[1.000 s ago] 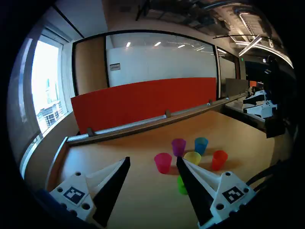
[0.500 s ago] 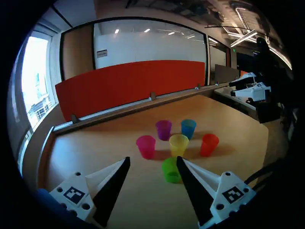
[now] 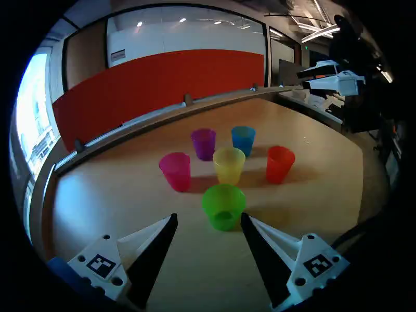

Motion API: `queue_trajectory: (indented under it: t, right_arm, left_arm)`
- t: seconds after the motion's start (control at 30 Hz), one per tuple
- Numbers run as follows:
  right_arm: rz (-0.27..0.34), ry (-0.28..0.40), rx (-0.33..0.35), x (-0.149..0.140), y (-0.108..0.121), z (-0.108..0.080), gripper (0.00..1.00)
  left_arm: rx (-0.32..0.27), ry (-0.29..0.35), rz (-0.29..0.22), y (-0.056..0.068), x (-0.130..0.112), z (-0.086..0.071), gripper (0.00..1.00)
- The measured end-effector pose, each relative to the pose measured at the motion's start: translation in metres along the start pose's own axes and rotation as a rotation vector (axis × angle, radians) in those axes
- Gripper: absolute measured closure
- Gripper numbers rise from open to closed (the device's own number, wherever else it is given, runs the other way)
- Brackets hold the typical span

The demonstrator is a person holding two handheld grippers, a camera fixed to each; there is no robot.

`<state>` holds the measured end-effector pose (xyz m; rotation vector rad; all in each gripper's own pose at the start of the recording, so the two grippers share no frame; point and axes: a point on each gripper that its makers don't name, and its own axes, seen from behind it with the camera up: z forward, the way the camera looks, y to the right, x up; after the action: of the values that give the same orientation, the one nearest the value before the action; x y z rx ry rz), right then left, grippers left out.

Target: Pour water

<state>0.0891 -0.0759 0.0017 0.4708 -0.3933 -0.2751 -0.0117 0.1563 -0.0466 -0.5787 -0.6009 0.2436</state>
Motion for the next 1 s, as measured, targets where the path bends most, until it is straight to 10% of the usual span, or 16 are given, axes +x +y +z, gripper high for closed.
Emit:
queue_trajectory:
  t: [1.0]
  right_arm:
    - [-0.009,-0.036,0.042,-0.012,0.004,0.035,0.00]
  left_arm:
    - [-0.066,-0.093,-0.012,0.020,-0.036,0.080,0.10]
